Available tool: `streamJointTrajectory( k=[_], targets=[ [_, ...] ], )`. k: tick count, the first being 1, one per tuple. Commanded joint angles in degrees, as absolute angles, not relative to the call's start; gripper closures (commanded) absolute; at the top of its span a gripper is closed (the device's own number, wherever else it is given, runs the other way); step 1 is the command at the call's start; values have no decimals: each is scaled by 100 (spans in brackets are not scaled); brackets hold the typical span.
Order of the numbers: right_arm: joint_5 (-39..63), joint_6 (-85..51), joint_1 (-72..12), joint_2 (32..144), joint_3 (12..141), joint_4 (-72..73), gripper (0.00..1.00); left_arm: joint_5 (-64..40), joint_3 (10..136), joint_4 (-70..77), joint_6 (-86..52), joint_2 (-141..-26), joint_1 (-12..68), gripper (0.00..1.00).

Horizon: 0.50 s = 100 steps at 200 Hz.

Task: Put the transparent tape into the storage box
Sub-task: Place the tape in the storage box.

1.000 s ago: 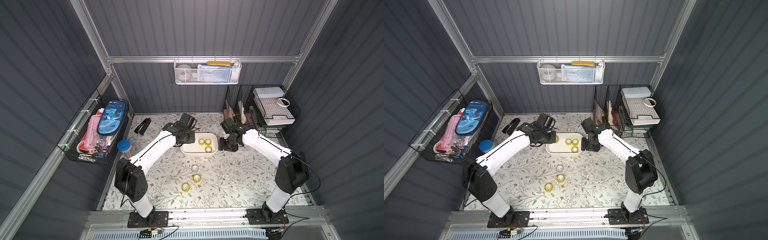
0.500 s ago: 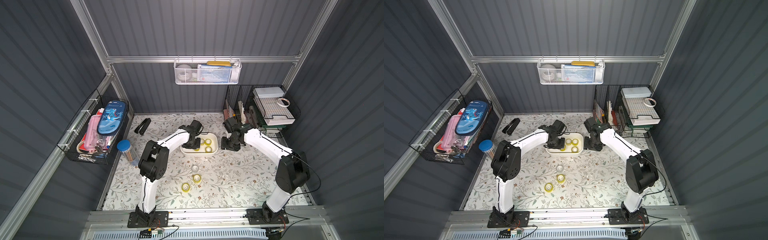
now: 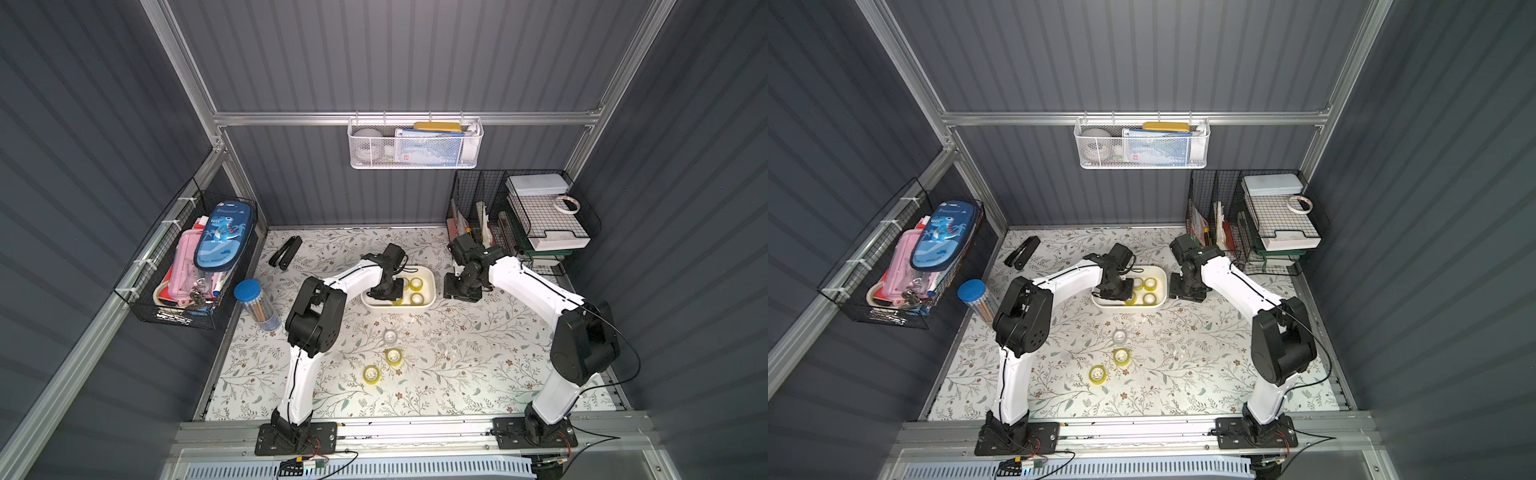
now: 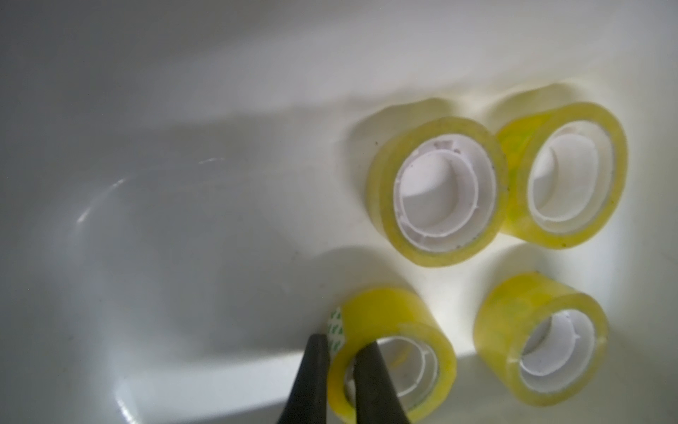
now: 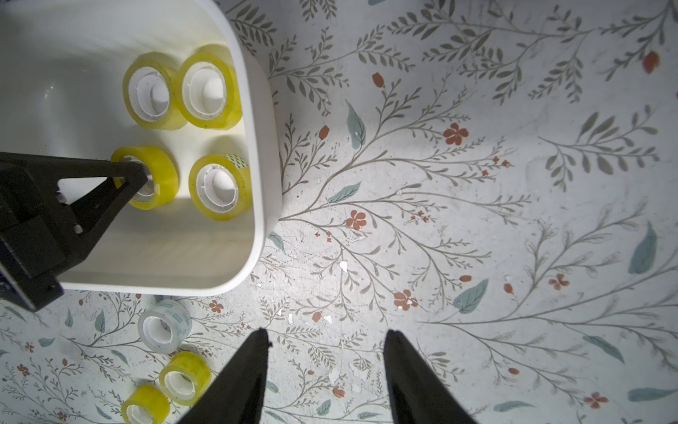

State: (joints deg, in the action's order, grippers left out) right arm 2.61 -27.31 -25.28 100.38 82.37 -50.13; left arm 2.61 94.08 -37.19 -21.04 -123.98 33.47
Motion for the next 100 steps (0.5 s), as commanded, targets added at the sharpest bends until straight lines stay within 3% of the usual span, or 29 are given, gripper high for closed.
streamJointTrajectory(
  k=[1,100],
  targets=[
    [332,-2688,-2513,10185,8228,-5037,45,136,9422,-3623,-1986,-12437,3331,100],
    [400,-2715,-2514,10317,8326,-5045,45,-165,9431,-3576,-2071,-12599,3333,100]
  ],
)
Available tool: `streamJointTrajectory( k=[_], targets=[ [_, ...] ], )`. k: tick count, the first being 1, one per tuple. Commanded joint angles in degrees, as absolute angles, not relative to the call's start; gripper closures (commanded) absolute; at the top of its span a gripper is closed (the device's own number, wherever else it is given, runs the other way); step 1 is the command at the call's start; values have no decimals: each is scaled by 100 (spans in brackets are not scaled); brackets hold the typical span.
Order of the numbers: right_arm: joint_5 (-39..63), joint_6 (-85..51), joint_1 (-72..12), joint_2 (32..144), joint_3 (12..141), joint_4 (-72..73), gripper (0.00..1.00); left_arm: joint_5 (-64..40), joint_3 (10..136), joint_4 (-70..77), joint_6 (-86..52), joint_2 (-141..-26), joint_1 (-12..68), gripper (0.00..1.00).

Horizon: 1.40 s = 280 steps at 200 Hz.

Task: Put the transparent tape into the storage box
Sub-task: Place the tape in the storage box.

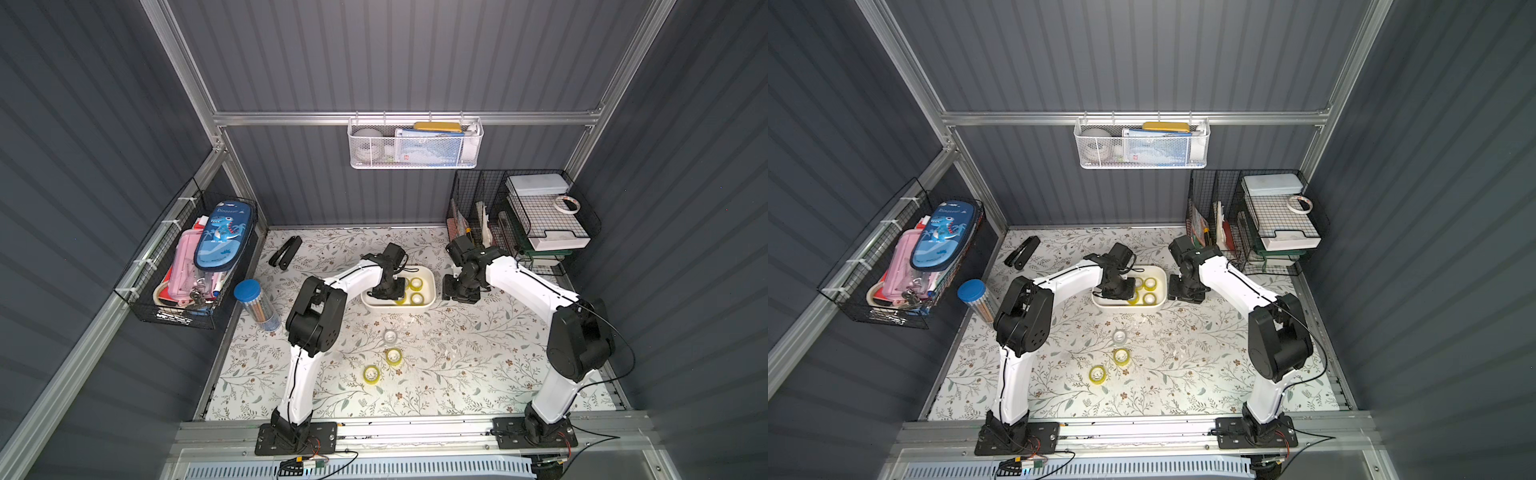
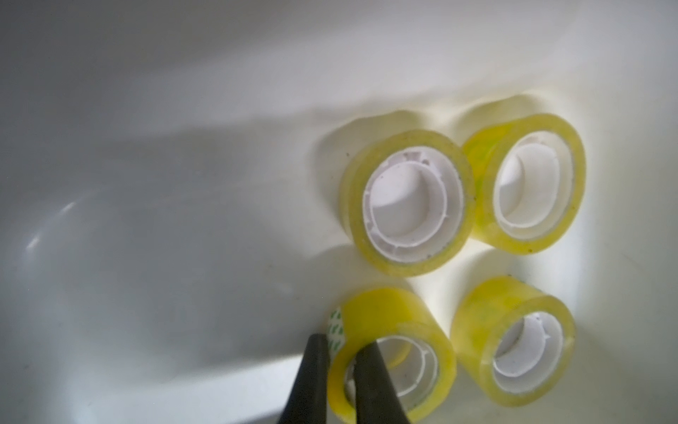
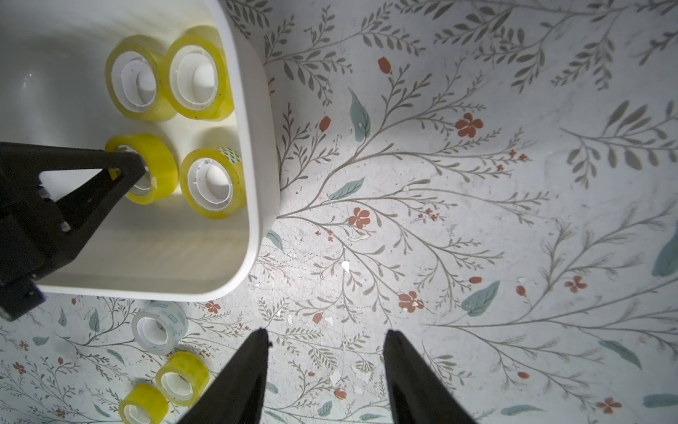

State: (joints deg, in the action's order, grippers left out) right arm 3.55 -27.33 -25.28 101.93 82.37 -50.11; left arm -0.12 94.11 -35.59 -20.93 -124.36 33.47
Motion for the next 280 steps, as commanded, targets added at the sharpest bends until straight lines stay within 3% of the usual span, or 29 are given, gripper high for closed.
streamJointTrajectory(
  k=[1,25,105,202,280],
  targets=[
    [402,-2711,-2514,10318,8324,-5045,45,-165,9431,-3572,-2073,-12597,3336,100],
    [386,-2707,-2511,10344,8376,-5059,45,-185,9422,-3557,-2067,-12601,3334,100],
    [404,-2707,-2514,10324,8394,-5045,45,-151,9396,-3588,-2032,-12499,3337,80],
    [378,-2629,-2512,10300,8404,-5009,44,-37,9431,-3688,-2043,-12350,3340,46],
    [407,-2427,-2606,10427,8790,-5171,44,83,9267,-3806,-1934,-11699,3340,35]
  ],
)
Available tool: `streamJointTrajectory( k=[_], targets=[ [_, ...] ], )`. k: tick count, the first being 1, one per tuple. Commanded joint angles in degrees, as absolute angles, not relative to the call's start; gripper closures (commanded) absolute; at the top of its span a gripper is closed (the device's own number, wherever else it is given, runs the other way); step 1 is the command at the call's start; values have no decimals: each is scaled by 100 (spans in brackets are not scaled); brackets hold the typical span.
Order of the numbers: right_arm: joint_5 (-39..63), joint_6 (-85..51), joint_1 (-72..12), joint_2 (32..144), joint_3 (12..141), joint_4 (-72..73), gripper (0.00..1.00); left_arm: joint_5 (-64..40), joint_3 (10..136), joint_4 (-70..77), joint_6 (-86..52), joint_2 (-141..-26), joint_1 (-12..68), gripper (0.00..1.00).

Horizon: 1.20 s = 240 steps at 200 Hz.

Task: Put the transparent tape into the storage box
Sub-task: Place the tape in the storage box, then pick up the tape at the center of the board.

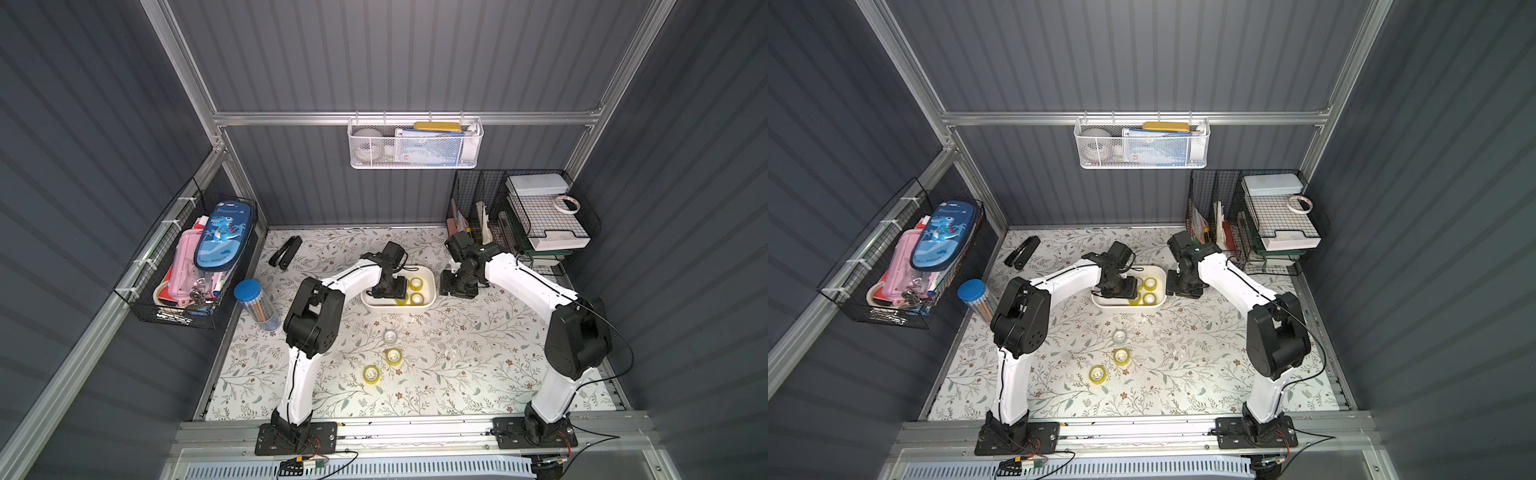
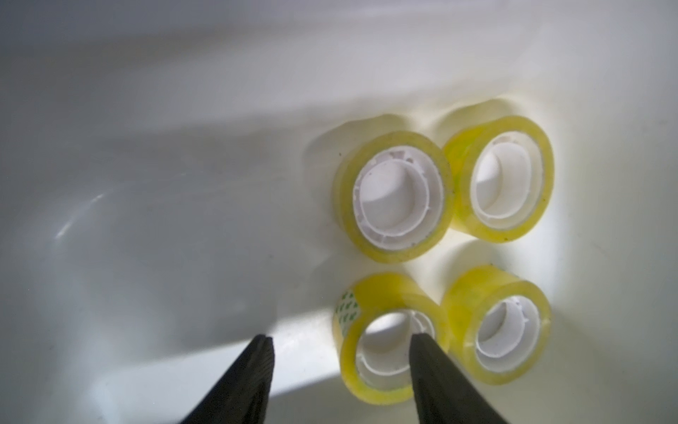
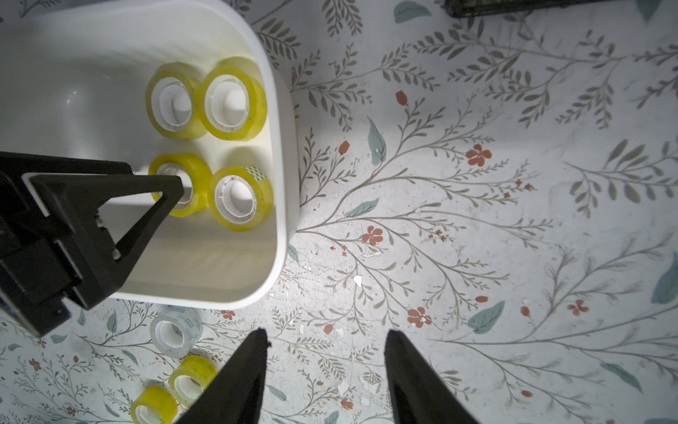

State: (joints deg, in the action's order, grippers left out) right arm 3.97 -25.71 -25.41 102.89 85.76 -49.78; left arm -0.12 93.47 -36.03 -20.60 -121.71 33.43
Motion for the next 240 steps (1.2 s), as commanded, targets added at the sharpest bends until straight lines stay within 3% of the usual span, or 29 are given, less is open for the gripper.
streamJointTrajectory(
  k=[1,40,88,174,240],
  targets=[
    [401,-2422,-2608,10425,8799,-5178,44,90,9261,-3806,-1934,-11685,3340,35],
    [395,-2177,-3006,10540,9160,-5352,44,676,8824,-3896,-1990,-10686,3339,31],
    [692,-1882,-3961,10757,9352,-5443,44,1698,7770,-4241,-2494,-8722,3340,1],
    [815,-2280,-5152,11110,8340,-4663,42,2384,6185,-4644,-3372,-6744,3340,1],
    [516,-2512,-5455,11208,7921,-4278,43,2382,5735,-4867,-3578,-6164,3340,1]
  ],
)
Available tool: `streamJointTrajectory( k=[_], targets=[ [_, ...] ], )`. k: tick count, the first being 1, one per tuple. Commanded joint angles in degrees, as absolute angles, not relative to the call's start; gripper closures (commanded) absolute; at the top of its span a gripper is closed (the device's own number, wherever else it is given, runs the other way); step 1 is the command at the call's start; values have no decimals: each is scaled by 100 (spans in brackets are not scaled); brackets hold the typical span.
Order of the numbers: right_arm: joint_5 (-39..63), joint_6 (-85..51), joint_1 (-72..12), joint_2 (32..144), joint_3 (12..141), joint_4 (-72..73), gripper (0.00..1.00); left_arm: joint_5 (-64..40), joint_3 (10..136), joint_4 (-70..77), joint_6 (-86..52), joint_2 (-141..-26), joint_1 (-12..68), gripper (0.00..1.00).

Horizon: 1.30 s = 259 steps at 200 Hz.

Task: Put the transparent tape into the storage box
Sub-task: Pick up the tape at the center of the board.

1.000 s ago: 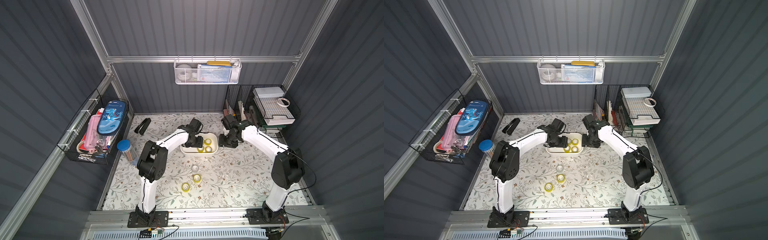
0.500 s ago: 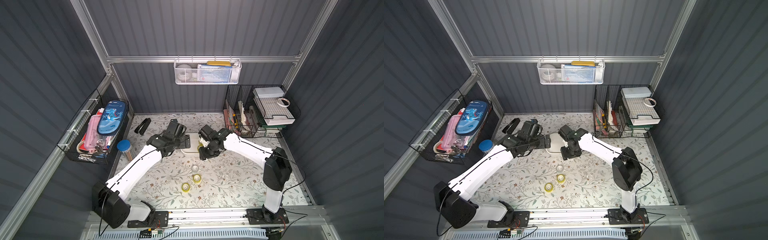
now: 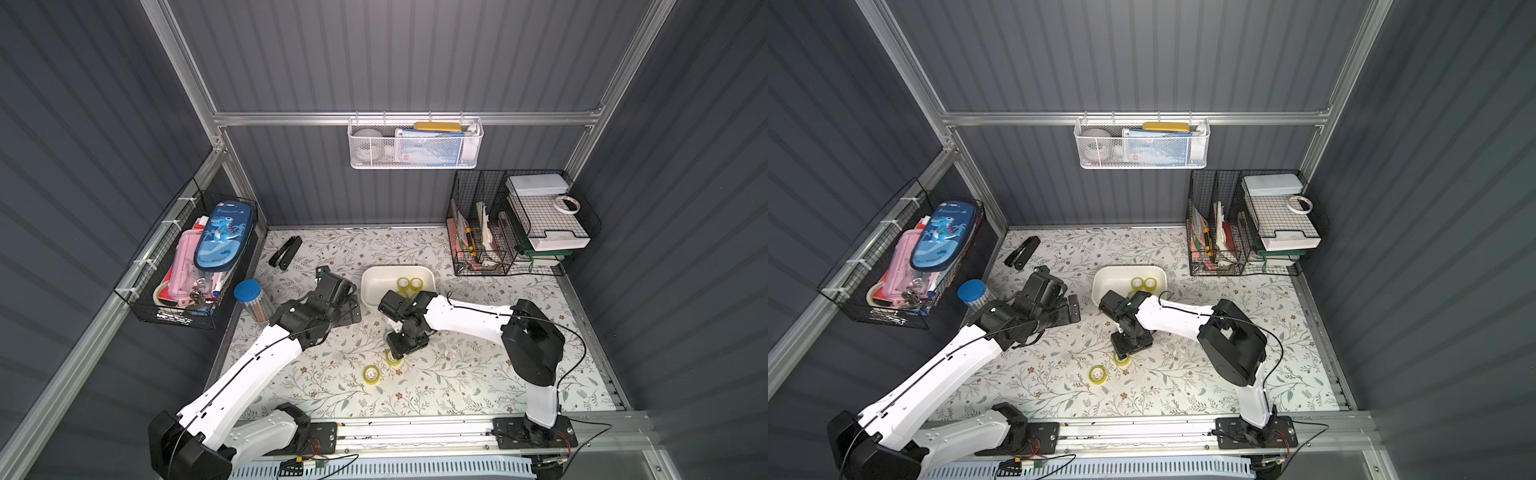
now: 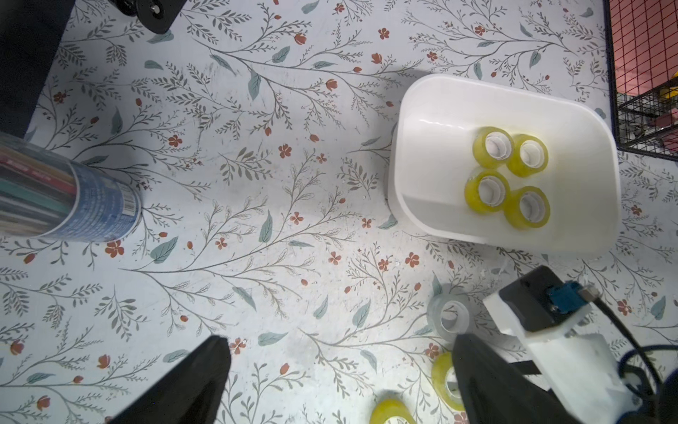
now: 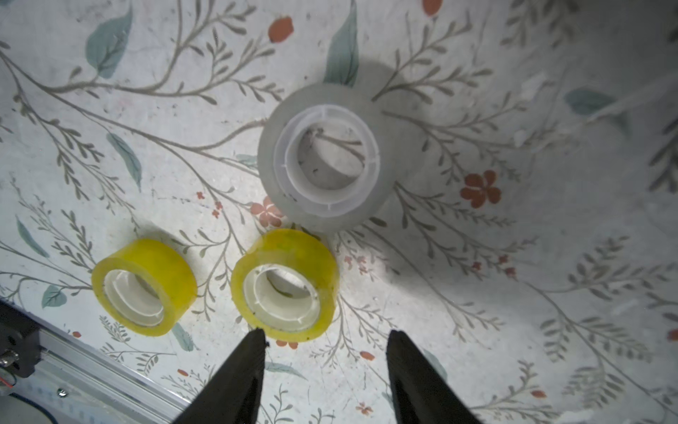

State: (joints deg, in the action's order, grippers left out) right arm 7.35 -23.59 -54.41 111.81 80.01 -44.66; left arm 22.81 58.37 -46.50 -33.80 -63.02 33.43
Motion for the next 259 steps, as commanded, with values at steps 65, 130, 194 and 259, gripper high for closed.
streamJointTrajectory(
  k=[65,130,194,259],
  targets=[
    [409,-2513,-5567,11511,8007,-4135,49,2418,5704,-4957,-3572,-6066,3338,1],
    [152,-2514,-5647,11530,7930,-4258,98,2484,5699,-4966,-3557,-6075,3340,1],
    [-302,-2073,-5602,10919,9004,-5636,100,2483,6044,-4958,-3328,-6224,3340,1],
    [-239,-1529,-4572,11726,11327,-6065,100,2397,6496,-4649,-2997,-6879,3340,1]
  ],
)
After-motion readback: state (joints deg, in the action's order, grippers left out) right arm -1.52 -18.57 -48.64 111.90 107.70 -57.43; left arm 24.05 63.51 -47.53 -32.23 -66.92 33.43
